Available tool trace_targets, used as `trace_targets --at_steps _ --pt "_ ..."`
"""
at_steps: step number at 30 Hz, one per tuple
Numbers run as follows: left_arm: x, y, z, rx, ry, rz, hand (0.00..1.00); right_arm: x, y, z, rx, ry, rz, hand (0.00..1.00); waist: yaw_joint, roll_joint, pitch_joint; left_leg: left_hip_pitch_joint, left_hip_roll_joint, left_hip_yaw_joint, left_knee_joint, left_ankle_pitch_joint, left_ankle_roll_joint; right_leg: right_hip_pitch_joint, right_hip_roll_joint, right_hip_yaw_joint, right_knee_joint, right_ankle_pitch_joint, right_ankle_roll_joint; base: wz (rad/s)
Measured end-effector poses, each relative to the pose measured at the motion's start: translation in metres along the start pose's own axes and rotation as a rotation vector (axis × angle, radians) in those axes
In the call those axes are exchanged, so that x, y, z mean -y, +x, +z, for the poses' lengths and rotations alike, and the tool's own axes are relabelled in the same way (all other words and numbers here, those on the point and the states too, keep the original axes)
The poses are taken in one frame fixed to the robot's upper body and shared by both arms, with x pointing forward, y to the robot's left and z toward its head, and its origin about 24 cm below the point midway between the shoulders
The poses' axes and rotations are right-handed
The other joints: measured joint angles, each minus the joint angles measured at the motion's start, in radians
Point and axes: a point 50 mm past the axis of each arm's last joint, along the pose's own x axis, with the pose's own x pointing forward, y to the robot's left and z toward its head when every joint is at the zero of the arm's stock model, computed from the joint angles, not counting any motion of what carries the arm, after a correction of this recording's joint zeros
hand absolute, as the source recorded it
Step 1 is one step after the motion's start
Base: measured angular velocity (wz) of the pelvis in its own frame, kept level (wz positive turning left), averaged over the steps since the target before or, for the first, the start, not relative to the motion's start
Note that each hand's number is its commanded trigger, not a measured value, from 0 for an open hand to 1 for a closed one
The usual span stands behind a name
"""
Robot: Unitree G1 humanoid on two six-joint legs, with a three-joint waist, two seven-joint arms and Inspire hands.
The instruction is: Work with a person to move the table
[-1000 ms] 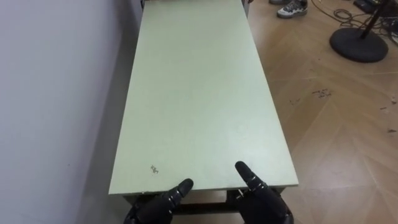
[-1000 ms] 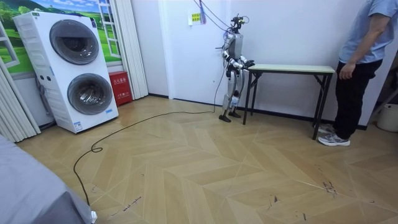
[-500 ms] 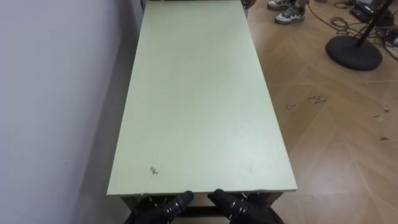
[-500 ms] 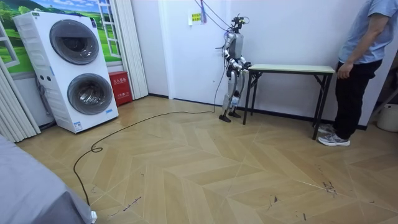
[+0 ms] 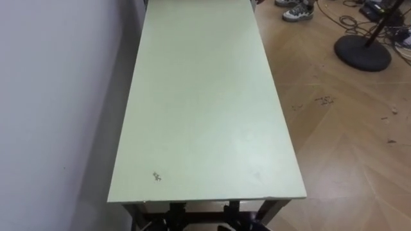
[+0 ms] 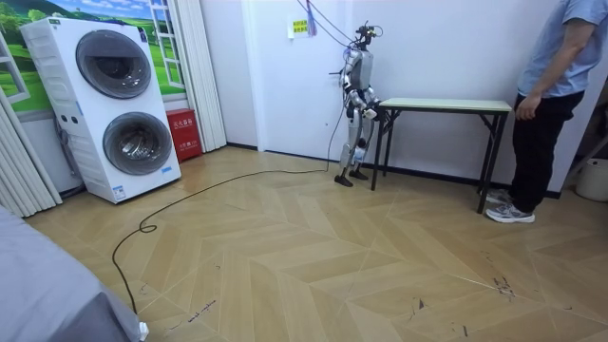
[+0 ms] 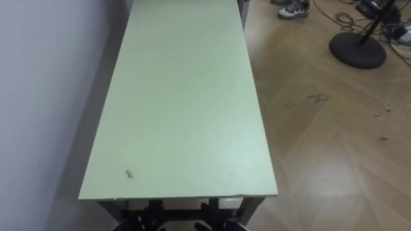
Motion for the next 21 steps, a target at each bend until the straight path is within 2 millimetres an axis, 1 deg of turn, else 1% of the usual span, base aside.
trace_targets --at_steps 3,5,6,8,11,13,14,17,18,19,21 --pt "-0.009 0.001 -0.001 -0.029 0.033 0.037 0.0 0.006 -0.002 0.0 -0.011 -0.012 -0.03 0.0 0.002 0.0 0.0004 -0.001 0.001 0.0 0.0 -0.001 -0.002 0.0 0.002 0.004 -0.001 0.0 0.0 -0.01" --pt "-0.017 0.0 -0.004 -0.051 0.045 0.088 0.0 0.012 -0.004 -0.004 -0.029 -0.004 -0.069 0.0 0.003 0.001 0.0018 0.005 0.002 0.0 0.0 -0.003 -0.004 0.009 0.003 0.004 -0.005 0.0 0.0 -0.02" --pt "-0.019 -0.001 -0.006 -0.058 0.042 0.107 0.0 0.015 -0.006 -0.009 -0.042 0.009 -0.097 0.0 0.002 0.003 0.0028 0.012 0.002 0.0 -0.002 -0.003 -0.004 0.017 0.004 0.004 -0.007 0.0 0.0 0.0" --pt "-0.02 -0.001 -0.006 -0.056 0.042 0.13 0.0 0.018 -0.007 -0.011 -0.05 0.02 -0.128 0.0 0.002 0.004 0.003 0.016 0.002 -0.001 -0.006 -0.004 -0.005 0.019 0.004 0.004 -0.009 0.0 0.0 -0.02" --pt "-0.026 -0.002 -0.012 -0.062 0.032 0.192 0.0 0.026 -0.005 -0.017 -0.075 0.043 -0.19 0.0 0.004 0.001 0.0015 0.024 0.002 -0.001 -0.022 0.0 -0.009 0.022 0.005 0.005 -0.017 0.0 0.0 -0.01" --pt "-0.028 -0.002 -0.015 -0.058 0.011 0.233 0.0 0.03 -0.004 -0.019 -0.079 0.057 -0.232 0.0 0.004 0.004 0.0006 0.033 0.004 -0.001 -0.025 -0.001 -0.01 0.03 0.006 0.003 -0.018 0.0 0.0 0.0" --pt "-0.03 -0.002 -0.018 -0.054 -0.001 0.26 0.0 0.033 -0.005 -0.021 -0.082 0.067 -0.262 0.0 0.004 0.007 -0.0037 0.034 0.005 -0.001 -0.027 -0.001 -0.011 0.031 0.007 0.003 -0.019 0.0 0.0 0.0" --pt "-0.033 -0.003 -0.023 -0.049 -0.03 0.316 0.0 0.041 -0.008 -0.024 -0.085 0.098 -0.337 0.0 0.005 0.015 -0.0078 0.037 0.005 0.002 -0.028 0.0 -0.01 0.035 0.007 0.0 -0.021 0.0 0.0 0.0" --pt "-0.035 -0.004 -0.025 -0.05 -0.04 0.336 0.0 0.042 -0.009 -0.025 -0.084 0.109 -0.351 0.0 0.005 0.015 -0.0079 0.04 0.005 0.002 -0.028 0.0 -0.01 0.038 0.007 -0.001 -0.021 0.0 0.0 0.0" --pt "-0.039 -0.007 -0.029 -0.055 -0.059 0.374 0.0 0.044 -0.009 -0.028 -0.079 0.141 -0.38 0.0 0.004 0.011 -0.006 0.055 0.005 0.001 -0.036 0.0 -0.01 0.049 0.007 -0.003 -0.022 0.0 0.0 0.0" --pt "-0.047 -0.015 -0.038 -0.087 -0.079 0.443 0.0 0.047 -0.01 -0.033 -0.079 0.195 -0.434 0.0 0.001 0.009 -0.0045 0.076 0.005 -0.002 -0.045 -0.001 -0.011 0.069 0.007 -0.004 -0.028 0.0 0.0 0.0"
